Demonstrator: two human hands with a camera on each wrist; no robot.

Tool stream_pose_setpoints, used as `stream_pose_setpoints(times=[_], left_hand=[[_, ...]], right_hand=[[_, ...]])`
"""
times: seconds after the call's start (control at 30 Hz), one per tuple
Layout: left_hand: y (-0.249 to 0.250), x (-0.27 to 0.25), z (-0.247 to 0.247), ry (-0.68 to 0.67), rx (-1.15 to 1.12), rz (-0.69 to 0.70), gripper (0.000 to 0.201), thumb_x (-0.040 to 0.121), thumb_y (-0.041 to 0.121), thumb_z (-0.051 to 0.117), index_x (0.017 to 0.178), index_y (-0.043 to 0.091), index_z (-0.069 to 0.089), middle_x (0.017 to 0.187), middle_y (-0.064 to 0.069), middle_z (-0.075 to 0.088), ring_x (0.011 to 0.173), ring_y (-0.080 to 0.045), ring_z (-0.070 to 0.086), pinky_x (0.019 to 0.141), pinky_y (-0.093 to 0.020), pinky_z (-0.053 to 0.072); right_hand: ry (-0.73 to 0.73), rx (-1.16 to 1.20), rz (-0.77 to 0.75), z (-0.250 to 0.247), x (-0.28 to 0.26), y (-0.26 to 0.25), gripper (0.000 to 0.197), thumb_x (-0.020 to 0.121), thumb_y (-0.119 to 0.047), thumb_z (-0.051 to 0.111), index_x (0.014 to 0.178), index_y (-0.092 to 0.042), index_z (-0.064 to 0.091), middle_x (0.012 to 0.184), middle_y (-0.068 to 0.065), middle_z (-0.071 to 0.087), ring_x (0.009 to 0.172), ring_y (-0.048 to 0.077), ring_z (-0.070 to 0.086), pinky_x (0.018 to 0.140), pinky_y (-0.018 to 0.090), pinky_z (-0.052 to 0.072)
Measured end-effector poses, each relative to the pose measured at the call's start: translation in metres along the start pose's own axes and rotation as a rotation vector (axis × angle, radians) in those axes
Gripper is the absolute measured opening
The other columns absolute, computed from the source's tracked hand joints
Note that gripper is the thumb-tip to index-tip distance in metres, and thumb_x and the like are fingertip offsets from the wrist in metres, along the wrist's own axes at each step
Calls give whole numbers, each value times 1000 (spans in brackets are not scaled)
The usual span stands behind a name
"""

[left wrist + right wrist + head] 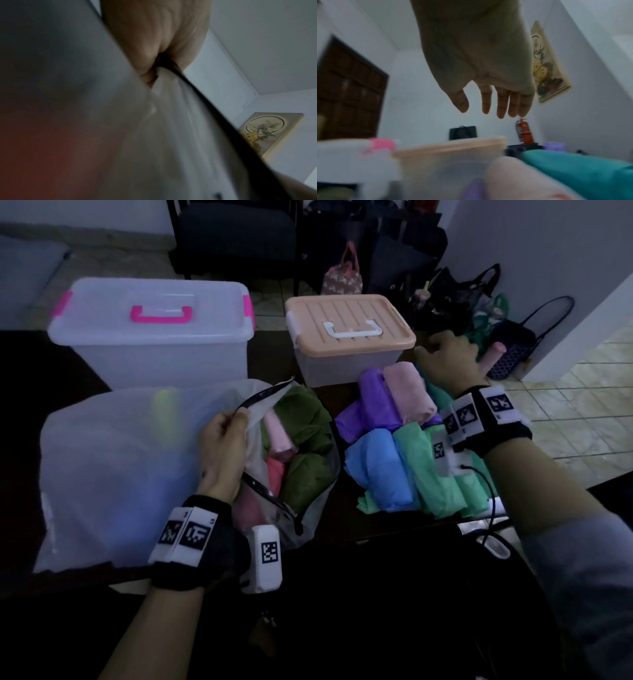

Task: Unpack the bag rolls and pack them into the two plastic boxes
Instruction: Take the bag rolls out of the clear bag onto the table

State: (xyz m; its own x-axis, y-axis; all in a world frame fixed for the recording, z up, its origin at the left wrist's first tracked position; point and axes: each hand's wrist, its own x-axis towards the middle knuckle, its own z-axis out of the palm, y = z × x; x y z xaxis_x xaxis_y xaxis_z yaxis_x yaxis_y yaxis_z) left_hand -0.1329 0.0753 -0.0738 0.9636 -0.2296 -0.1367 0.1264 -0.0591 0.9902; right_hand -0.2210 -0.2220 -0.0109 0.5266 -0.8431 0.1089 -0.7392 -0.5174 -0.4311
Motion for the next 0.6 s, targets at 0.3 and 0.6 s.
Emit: stream_pose_setpoints(times=[0.3, 0.6], left_hand=[[2, -3, 0, -1, 47, 79, 32, 94, 20, 50, 63, 19, 49, 61, 2, 45, 57, -9, 39, 57, -26, 33], [-5, 1, -1, -15, 173, 146, 29, 94, 22, 49, 66, 14, 49, 60, 4, 45, 57, -9, 40, 60, -27, 32]], right_hand=[[-544, 137, -242, 50, -96, -94, 29, 90, -26, 57, 112, -7, 60, 112, 12, 63, 104, 24, 58, 91, 30, 45], [-606, -106, -117, 98, -107, -110, 66, 91, -33, 54, 139, 3, 26, 141, 21, 37, 129, 37, 39, 107, 42, 34]])
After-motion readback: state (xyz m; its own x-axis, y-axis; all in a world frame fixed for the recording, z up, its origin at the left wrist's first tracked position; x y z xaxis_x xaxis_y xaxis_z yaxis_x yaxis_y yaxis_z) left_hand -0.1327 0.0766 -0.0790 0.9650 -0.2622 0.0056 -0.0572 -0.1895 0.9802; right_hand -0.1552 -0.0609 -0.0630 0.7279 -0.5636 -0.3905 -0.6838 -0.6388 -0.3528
